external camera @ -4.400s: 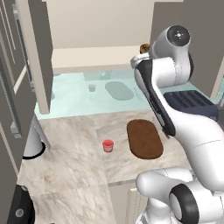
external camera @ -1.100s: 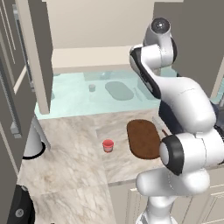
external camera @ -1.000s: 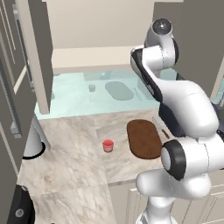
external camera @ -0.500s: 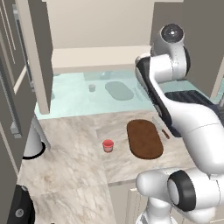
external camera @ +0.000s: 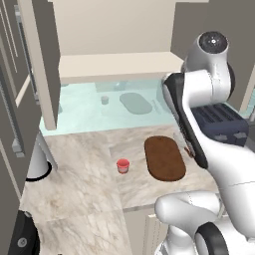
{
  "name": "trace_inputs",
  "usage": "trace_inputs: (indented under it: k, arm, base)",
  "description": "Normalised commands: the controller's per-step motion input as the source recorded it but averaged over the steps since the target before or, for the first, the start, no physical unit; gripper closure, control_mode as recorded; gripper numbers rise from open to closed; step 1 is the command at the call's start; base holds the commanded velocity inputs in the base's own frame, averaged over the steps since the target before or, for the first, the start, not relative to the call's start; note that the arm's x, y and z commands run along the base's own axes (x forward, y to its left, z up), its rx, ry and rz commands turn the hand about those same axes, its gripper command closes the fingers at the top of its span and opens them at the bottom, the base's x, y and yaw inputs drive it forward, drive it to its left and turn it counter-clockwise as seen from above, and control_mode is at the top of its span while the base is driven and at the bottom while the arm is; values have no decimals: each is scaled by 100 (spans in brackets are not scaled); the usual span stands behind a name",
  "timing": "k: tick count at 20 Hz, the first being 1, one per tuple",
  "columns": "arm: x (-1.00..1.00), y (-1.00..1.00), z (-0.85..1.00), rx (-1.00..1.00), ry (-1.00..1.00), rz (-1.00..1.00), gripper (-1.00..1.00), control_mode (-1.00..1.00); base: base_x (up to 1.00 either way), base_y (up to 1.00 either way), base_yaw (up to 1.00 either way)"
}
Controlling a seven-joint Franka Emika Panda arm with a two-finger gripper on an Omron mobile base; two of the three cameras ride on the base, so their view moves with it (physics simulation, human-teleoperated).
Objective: Pick the bread, place it on the cutting board, pick the jam, place it on the counter, and close the cabinet.
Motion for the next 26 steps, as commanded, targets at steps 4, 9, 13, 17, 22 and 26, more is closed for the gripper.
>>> trace_inputs:
  k: [4,9,13,17,22,26]
  arm:
    - [-50,1,-19,4,20,0,100,-100]
    - [-25,1,-53,0,11,0,100,-100]
    - [-8,2,-65,0,5,0,100,-100]
    - [-4,0,-65,0,4,0,100,-100]
    - [0,0,-74,0,6,0,100,-100]
    - [0,0,-74,0,3,0,100,-100]
  base:
    - [0,0,0]
    - [0,0,0]
    - [0,0,0]
    - [0,0,0]
    - [0,0,0]
    - [0,0,0]
